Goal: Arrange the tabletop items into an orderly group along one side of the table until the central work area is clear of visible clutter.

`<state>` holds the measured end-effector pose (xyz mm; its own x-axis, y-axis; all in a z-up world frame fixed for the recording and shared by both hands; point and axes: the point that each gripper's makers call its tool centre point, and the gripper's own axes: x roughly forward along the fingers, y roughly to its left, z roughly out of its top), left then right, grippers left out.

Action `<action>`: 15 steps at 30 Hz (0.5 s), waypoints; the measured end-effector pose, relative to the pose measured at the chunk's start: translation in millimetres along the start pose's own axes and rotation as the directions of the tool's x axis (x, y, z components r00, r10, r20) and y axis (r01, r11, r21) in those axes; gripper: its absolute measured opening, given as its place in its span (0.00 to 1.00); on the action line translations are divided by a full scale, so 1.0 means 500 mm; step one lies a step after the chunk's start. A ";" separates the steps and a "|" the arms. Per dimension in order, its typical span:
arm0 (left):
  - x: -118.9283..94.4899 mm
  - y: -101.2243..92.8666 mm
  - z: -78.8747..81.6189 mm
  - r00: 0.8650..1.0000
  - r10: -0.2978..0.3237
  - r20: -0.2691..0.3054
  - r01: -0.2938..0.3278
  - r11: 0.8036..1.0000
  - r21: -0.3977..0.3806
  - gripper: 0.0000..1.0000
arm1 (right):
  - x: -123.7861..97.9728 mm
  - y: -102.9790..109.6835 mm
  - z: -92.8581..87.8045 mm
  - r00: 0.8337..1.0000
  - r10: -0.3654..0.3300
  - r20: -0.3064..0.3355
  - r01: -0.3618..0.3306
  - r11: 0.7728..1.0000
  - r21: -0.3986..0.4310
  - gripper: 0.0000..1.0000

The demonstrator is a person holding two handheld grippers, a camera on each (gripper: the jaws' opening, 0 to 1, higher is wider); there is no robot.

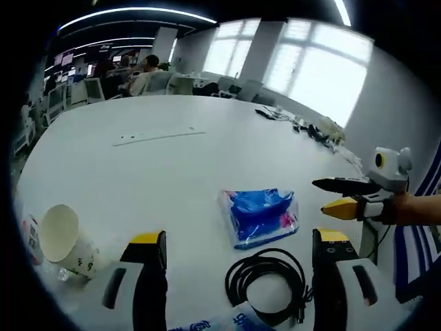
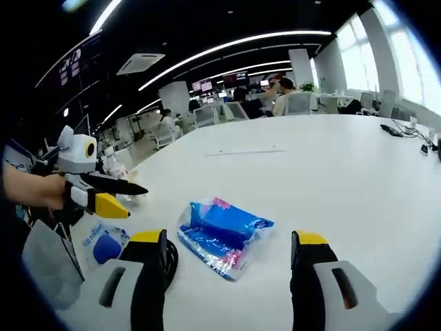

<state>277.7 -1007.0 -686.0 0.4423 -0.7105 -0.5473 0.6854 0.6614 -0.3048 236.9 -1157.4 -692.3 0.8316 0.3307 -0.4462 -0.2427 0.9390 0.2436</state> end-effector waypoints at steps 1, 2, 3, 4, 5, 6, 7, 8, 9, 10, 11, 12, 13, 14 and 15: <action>0.006 0.000 -0.001 1.000 0.000 -0.006 0.000 1.000 0.001 0.82 | 0.002 -0.003 -0.002 1.000 -0.006 -0.004 0.006 1.000 0.007 0.70; 0.012 0.001 -0.003 1.000 0.000 -0.014 0.000 1.000 0.001 0.82 | 0.005 -0.006 -0.005 1.000 -0.008 -0.008 0.008 1.000 0.014 0.69; 0.021 0.001 -0.005 1.000 -0.002 -0.023 0.002 1.000 -0.003 0.81 | 0.008 -0.009 -0.009 1.000 -0.010 -0.013 0.010 1.000 0.028 0.68; 0.026 0.000 -0.006 1.000 -0.004 -0.028 0.004 1.000 -0.002 0.81 | 0.011 -0.012 -0.010 1.000 -0.012 -0.015 0.012 0.999 0.032 0.67; 0.034 0.000 -0.009 0.999 -0.003 -0.038 0.003 1.000 0.005 0.79 | 0.015 -0.015 -0.013 1.000 -0.016 -0.019 0.017 0.999 0.037 0.67; 0.037 0.001 -0.011 0.999 0.002 -0.044 -0.001 1.000 0.016 0.77 | 0.016 -0.017 -0.015 1.000 -0.018 -0.021 0.019 0.999 0.040 0.67; 0.043 0.005 -0.015 0.998 0.014 -0.057 -0.012 0.999 0.034 0.75 | 0.020 -0.021 -0.020 0.999 -0.025 -0.028 0.027 0.999 0.046 0.67; 0.045 0.005 -0.016 0.998 0.017 -0.060 -0.015 0.999 0.036 0.74 | 0.022 -0.025 -0.023 0.999 -0.034 -0.033 0.036 0.998 0.050 0.67; 0.052 0.007 -0.017 0.998 0.021 -0.065 -0.019 0.999 0.034 0.73 | 0.024 -0.028 -0.026 0.998 -0.043 -0.035 0.044 0.998 0.054 0.66; 0.058 0.009 -0.018 0.997 0.021 -0.070 -0.019 0.999 0.029 0.73 | 0.027 -0.031 -0.031 0.998 -0.047 -0.042 0.049 0.997 0.063 0.66; 0.065 0.010 -0.020 0.997 0.021 -0.076 -0.019 1.000 0.017 0.72 | 0.030 -0.033 -0.035 0.998 -0.049 -0.047 0.052 0.996 0.071 0.66; 0.070 0.011 -0.021 0.997 0.022 -0.080 -0.021 1.000 0.010 0.71 | 0.032 -0.034 -0.041 0.997 -0.050 -0.055 0.054 0.995 0.080 0.64; 0.080 0.015 -0.023 0.996 0.026 -0.089 -0.025 1.000 0.005 0.71 | 0.037 -0.035 -0.047 0.997 -0.050 -0.066 0.056 0.994 0.091 0.62; 0.087 0.018 -0.026 0.995 0.030 -0.097 -0.029 1.000 0.005 0.69 | 0.041 -0.034 -0.052 0.996 -0.050 -0.073 0.056 0.994 0.092 0.60; 0.093 0.019 -0.028 0.994 0.032 -0.104 -0.032 0.999 0.008 0.67 | 0.045 -0.033 -0.058 0.995 -0.050 -0.083 0.058 0.994 0.095 0.58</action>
<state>296.4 -1030.2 -725.3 0.4014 -0.6597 -0.6353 0.6755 0.6817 -0.2810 245.2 -1162.9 -731.5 0.7980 0.2902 -0.5281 -0.1460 0.9434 0.2978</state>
